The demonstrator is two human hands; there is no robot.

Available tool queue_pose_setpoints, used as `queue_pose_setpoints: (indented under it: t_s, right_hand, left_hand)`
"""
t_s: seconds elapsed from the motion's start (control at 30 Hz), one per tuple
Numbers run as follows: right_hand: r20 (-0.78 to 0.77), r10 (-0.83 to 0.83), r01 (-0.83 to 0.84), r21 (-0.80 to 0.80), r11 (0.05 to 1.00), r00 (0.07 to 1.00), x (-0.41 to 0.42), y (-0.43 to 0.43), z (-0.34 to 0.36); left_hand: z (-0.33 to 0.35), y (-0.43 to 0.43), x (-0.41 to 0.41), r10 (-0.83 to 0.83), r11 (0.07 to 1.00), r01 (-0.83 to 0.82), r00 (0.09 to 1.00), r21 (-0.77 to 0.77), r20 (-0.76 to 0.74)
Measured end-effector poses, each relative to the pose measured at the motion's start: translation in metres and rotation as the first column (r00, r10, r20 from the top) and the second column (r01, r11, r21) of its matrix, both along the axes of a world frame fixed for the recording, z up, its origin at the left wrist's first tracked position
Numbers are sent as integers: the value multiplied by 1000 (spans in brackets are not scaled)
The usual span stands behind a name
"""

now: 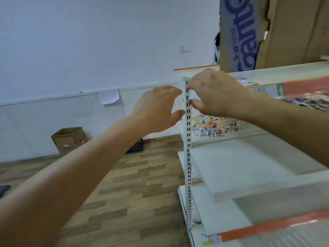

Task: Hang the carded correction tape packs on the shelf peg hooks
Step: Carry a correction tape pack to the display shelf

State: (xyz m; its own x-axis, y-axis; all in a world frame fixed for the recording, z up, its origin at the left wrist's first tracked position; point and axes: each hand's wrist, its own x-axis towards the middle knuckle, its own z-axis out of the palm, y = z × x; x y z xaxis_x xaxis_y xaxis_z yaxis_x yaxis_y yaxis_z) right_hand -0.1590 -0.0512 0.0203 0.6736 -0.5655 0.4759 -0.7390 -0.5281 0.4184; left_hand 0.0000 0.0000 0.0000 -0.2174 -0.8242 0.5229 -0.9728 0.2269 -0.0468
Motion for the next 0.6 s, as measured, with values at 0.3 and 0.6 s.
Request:
queue_pose_setpoints:
  t_s: [0.3, 0.6]
  right_hand:
    - [229, -275, 241, 167, 956, 934, -30, -42, 9]
    - [77, -505, 387, 548, 742, 859, -26, -72, 19]
  left_hand:
    - [11, -59, -62, 3, 998, -6, 999, 66, 51]
    - [7, -89, -83, -27, 990, 27, 1000, 135, 2]
